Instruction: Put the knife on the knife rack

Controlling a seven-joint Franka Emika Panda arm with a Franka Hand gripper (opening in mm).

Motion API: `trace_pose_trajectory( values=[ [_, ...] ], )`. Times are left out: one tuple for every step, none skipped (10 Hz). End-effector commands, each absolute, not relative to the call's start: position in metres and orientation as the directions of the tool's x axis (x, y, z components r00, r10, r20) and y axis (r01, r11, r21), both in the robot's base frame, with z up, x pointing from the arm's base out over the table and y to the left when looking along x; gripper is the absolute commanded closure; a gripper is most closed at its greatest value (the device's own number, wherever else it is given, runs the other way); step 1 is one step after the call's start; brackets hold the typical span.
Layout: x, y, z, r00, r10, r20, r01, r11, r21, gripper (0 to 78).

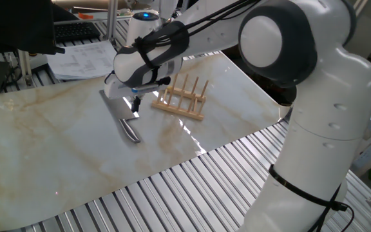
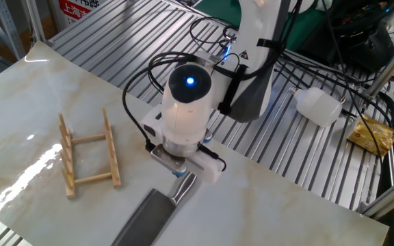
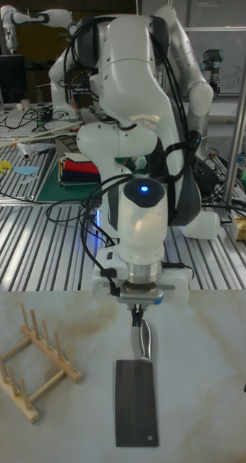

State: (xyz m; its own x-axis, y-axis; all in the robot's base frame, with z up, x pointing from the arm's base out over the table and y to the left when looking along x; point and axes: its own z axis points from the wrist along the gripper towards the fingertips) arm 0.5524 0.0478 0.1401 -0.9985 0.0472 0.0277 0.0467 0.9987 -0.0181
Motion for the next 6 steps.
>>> trace_pose_trajectory(
  values=[
    [0.553, 0.048, 0.141, -0.995, 0.066, 0.070, 0.065, 0.998, -0.023, 77.6],
    [0.553, 0.048, 0.141, -0.995, 0.066, 0.071, 0.065, 0.998, -0.023, 77.6],
    [0.553, 0.048, 0.141, -0.996, 0.061, 0.071, 0.060, 0.998, -0.021, 77.6],
    [0.556, 0.050, 0.137, -0.997, 0.046, 0.064, 0.045, 0.999, -0.020, 77.6],
    [0.562, 0.056, 0.125, -0.997, 0.045, 0.061, 0.044, 0.999, -0.020, 77.6],
    [0.566, 0.061, 0.114, -0.998, 0.041, 0.052, 0.040, 0.999, -0.019, 77.6]
  ],
)
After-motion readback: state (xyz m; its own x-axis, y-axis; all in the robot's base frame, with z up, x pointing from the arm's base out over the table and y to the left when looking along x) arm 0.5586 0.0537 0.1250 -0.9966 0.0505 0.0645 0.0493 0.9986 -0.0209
